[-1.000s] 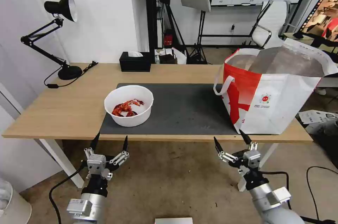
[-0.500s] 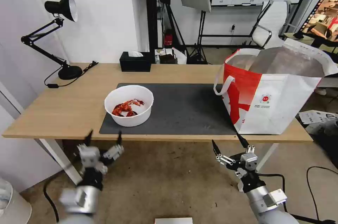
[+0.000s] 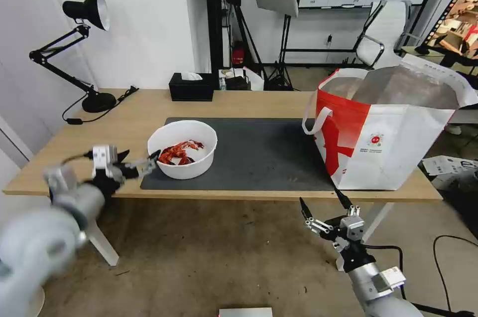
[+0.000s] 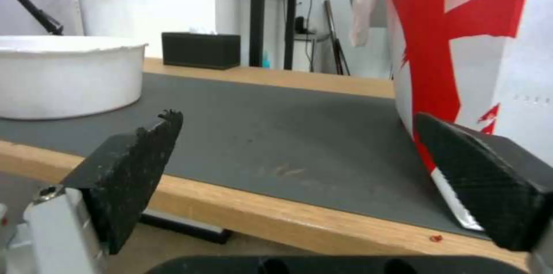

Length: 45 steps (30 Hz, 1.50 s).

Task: Pick up the trash from the table and place it into the takeout bag.

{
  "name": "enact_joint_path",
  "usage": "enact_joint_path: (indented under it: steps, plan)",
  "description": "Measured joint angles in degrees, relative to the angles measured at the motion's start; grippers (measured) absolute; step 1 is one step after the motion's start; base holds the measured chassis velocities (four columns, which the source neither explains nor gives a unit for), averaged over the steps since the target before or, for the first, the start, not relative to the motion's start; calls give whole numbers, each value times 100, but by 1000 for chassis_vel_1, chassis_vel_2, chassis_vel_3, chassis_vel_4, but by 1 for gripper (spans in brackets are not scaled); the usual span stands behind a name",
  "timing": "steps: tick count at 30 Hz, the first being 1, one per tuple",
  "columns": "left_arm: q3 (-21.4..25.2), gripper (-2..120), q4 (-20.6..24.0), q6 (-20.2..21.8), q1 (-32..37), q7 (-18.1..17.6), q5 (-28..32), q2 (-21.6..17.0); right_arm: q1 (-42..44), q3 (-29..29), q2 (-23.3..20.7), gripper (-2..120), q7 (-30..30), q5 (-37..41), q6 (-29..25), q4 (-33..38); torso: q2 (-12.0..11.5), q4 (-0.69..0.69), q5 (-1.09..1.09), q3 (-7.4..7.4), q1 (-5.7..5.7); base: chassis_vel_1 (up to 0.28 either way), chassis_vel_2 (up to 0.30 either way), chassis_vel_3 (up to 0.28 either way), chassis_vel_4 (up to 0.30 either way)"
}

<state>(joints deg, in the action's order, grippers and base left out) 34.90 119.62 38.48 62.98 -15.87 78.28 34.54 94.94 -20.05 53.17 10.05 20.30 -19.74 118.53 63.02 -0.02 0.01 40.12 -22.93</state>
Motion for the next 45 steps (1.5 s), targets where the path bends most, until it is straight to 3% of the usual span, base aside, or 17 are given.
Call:
enact_joint_path:
  steps: [2,5,11,14,22,35,42,45]
  plan:
    - [-105,100,-140,148,-189,-10,134,-101,0,-1,-1,100,1,1,1,0,0,0,0,0,0,0,0,0,0]
    - [-546,100,-704,415,-848,-34,370,-414,-1,0,-1,100,0,2,1,1,0,2,0,0,0,0,0,0,0]
    - [-989,100,-1201,457,-1351,23,438,-513,-2,-1,-2,100,2,4,3,2,0,3,-2,0,0,0,0,0,0]
    - [-1512,100,-1751,450,-1887,126,478,-369,-3,0,-4,100,1,5,4,3,0,3,-3,0,0,0,0,0,0]
    - [-2426,100,-2407,402,-2619,87,256,325,-5,0,-4,100,1,6,5,5,0,1,-1,-1,1,0,0,0,0]
    - [-2940,99,-2693,379,-2986,-277,446,426,-6,0,-4,100,1,6,5,5,0,2,0,-1,1,0,0,0,0]
    - [-3053,75,-2718,375,-3044,-519,633,449,-6,0,-5,100,1,6,5,5,0,2,0,-1,1,0,0,0,0]
    - [-3072,59,-2724,372,-3056,-585,737,439,-6,0,-5,100,1,6,5,5,0,2,0,-1,1,0,0,0,0]
